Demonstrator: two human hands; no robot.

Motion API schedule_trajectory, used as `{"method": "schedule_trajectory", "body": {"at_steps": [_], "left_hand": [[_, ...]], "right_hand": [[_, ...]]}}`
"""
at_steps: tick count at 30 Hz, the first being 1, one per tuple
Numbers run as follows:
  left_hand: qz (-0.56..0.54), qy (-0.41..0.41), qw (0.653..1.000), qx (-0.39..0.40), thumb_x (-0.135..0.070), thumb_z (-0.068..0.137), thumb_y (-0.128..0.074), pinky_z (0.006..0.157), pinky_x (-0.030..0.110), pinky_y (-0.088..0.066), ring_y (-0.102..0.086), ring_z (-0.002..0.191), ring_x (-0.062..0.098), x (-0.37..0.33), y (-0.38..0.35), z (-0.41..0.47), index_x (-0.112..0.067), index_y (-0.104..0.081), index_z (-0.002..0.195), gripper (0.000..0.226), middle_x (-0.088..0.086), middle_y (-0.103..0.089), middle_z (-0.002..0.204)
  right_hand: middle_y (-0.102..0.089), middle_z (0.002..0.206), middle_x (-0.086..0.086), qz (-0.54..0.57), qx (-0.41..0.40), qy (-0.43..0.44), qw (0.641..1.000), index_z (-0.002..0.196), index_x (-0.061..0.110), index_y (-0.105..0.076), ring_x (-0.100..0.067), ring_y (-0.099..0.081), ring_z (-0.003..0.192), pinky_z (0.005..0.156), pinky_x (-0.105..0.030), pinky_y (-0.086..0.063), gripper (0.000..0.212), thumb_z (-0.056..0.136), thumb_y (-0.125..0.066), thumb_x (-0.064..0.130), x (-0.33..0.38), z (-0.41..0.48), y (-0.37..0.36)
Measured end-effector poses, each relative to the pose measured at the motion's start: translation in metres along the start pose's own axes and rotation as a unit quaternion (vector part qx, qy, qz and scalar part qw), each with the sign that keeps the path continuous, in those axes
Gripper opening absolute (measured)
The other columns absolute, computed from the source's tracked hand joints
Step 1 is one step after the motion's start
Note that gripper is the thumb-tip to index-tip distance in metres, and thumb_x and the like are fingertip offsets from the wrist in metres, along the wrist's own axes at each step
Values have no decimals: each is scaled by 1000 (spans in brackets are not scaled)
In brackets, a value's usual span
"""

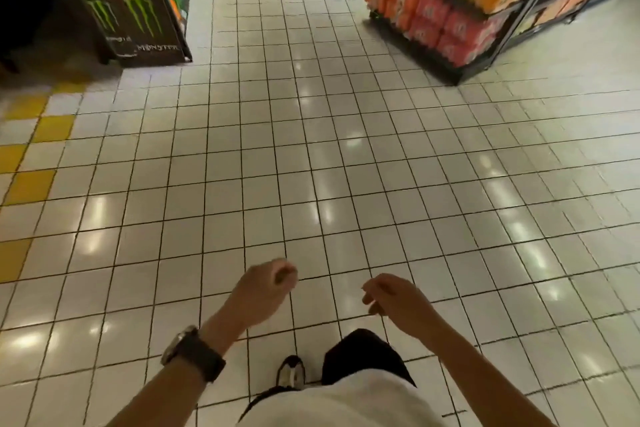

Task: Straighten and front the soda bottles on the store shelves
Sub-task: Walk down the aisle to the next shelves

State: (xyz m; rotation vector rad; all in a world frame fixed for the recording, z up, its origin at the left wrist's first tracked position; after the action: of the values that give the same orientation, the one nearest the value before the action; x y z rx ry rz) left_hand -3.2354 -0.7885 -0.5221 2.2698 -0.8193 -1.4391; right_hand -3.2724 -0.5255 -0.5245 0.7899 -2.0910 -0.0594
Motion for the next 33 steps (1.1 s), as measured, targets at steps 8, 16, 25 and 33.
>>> {"method": "schedule_trajectory", "body": {"at_steps": [8,16,25,33], "left_hand": [[20,-34,999,23,-39,94,-51,75,19,-51,-62,79,-1,-86,49,219,-33,-62,101,15,-16,-66,86],[90,51,995,-15,-39,95,-50,57,8,-41,-55,60,-5,-127,120,372,-33,-60,93,12,-14,-61,70],[32,115,990,-75,-33,95,-53,63,23,-49,-62,67,11,-143,230,530,-32,-61,88,11,-6,-67,72],[-15,119,990,-75,-37,94,-51,56,21,-44,-53,55,3,-129,335,735,-32,-61,86,14,-8,-63,67]], "right_hand": [[-72,78,-1,9,-21,-28,999,86,15,-66,-13,-67,65,63,-24,-52,22,95,-50,28,41,175,89],[-69,86,-6,-66,56,-23,996,87,13,-64,-7,-63,65,58,-16,-48,17,95,-51,20,159,363,209],[-70,81,3,-72,40,96,992,86,20,-65,-5,-66,66,63,-20,-54,17,94,-52,26,352,558,283],[-70,78,9,-80,6,114,990,80,31,-66,-5,-67,67,60,-16,-51,17,92,-53,31,478,729,320]]}}
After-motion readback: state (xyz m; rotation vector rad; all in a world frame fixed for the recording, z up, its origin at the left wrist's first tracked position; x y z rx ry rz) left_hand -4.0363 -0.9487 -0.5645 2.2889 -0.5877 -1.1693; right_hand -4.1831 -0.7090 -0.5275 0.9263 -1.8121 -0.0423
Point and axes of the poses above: each hand's wrist, its own z-axis towards the middle knuckle, its own y-axis out of the back of the hand, x = y × z, the point moved 1 cm from there along z, towards the middle knuckle
